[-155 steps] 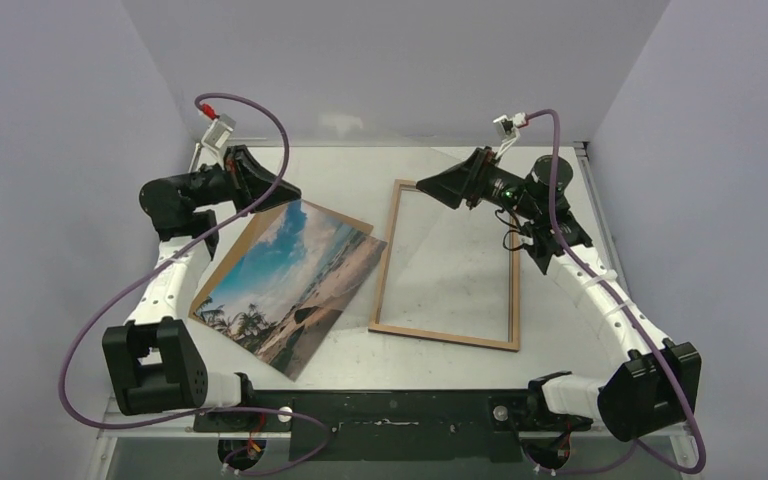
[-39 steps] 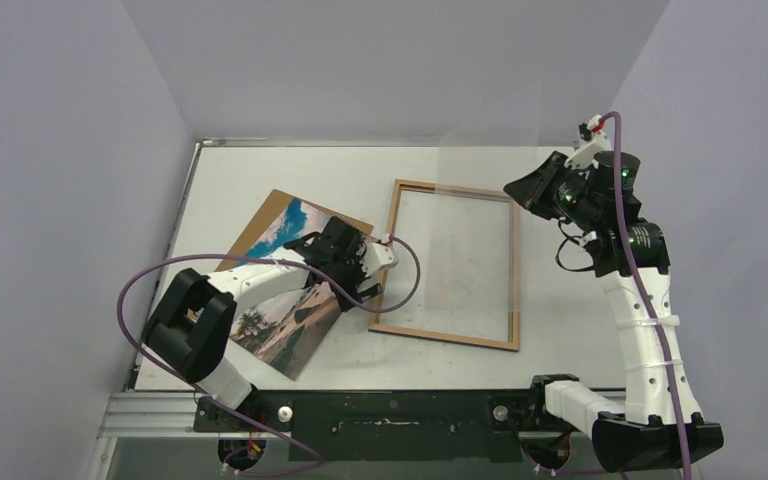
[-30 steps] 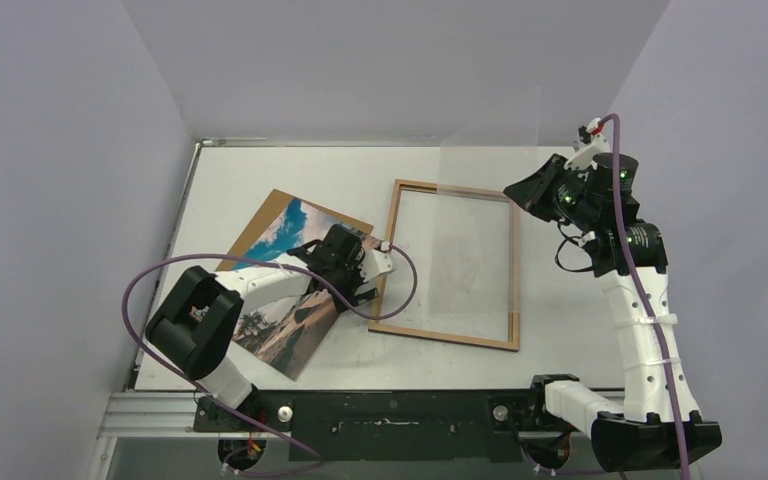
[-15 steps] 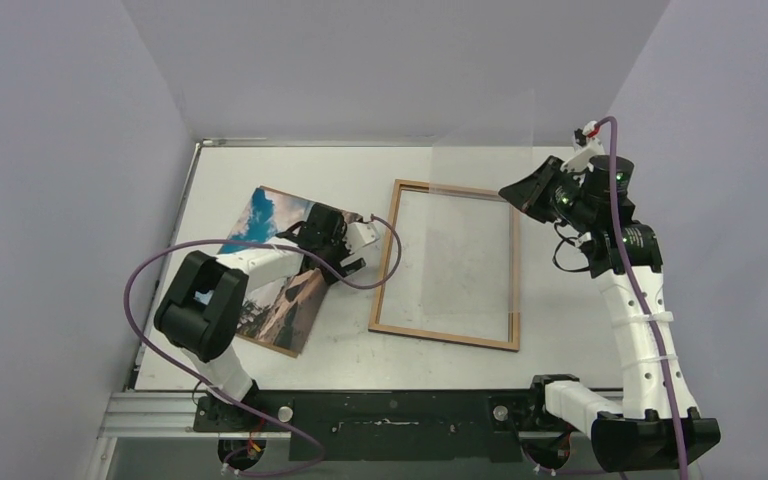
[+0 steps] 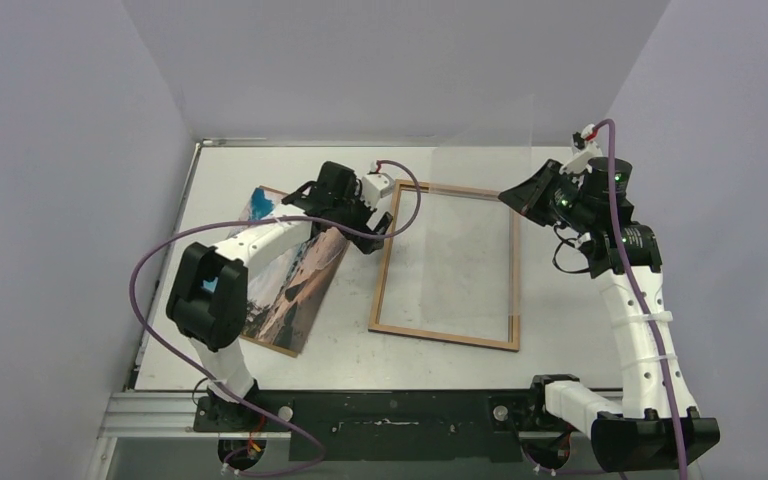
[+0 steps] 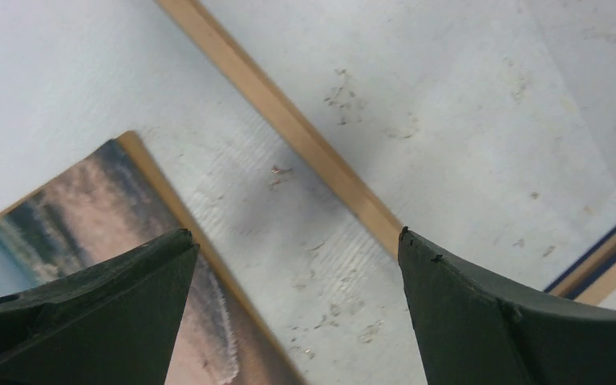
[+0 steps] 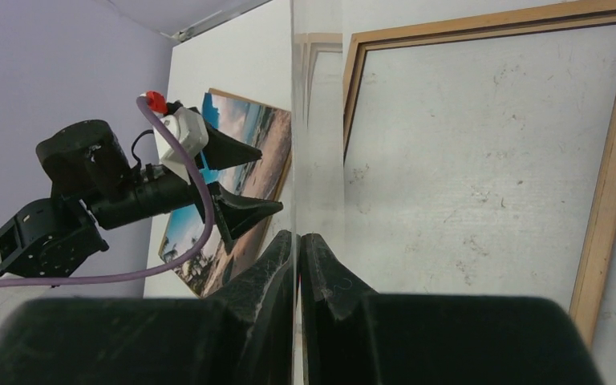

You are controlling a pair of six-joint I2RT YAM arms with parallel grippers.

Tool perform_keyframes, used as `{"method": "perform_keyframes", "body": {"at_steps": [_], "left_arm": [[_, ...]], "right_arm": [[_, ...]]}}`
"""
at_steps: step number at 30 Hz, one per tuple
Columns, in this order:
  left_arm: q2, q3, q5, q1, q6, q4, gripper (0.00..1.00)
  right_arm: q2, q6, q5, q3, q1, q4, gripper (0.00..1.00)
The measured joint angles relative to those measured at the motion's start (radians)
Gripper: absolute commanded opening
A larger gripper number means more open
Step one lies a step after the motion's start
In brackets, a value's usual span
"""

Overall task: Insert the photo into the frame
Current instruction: Adjust the photo frame item at the center of the board, then move the photo frame to the center of the board.

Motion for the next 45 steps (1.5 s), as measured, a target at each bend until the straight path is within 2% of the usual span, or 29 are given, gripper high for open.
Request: {"method": "perform_keyframes", "body": {"at_steps": [4,9,10,14,16,21,24,25,32,40,42,45], "left_arm": [[0.08,0.043,0.084,-0.014,-0.116,-0.014,0.96],[0.166,0.043,0.09,-0.039,-0.19,-0.038,1.0],[0.177,0.045,0.085,-0.042,-0.196,-0.041,0.94],[0.223,0.056,0.045,-0.056,-0.236,-0.04,0.84],[0.232,0.056,0.031,-0.057,-0.259,-0.038,0.75],[0.237,0.056,0.006,-0.055,-0.301,-0.021,0.5],[0.244,0.056,0.009,-0.05,-0.323,-0.014,0.3],[0.247,0.056,0.01,-0.05,-0.331,-0.011,0.27],[0.242,0.035,0.038,-0.021,-0.382,0.029,0.22],[0.144,-0.116,0.024,0.039,-0.453,0.105,0.17],[0.126,-0.143,0.024,0.051,-0.475,0.111,0.21],[0.121,-0.15,0.039,0.061,-0.504,0.112,0.34]], "right_arm": [[-0.003,-0.012,0.003,0.004,-0.007,-0.026,0.05],[-0.011,-0.023,0.011,0.014,-0.016,-0.055,0.05],[-0.014,-0.024,0.012,0.015,-0.018,-0.06,0.05],[-0.025,-0.026,0.013,0.016,-0.019,-0.068,0.05],[-0.025,-0.026,0.012,0.016,-0.02,-0.069,0.05],[-0.025,-0.026,0.012,0.016,-0.02,-0.069,0.05],[-0.025,-0.026,0.011,0.016,-0.02,-0.068,0.05],[-0.025,-0.026,0.011,0.016,-0.02,-0.068,0.05],[-0.025,-0.018,0.007,0.008,-0.02,-0.046,0.05],[-0.026,0.013,-0.014,-0.075,-0.019,0.014,0.05],[-0.026,0.024,-0.016,-0.093,-0.015,0.031,0.05],[-0.025,0.044,-0.008,-0.109,0.013,0.055,0.05]]}}
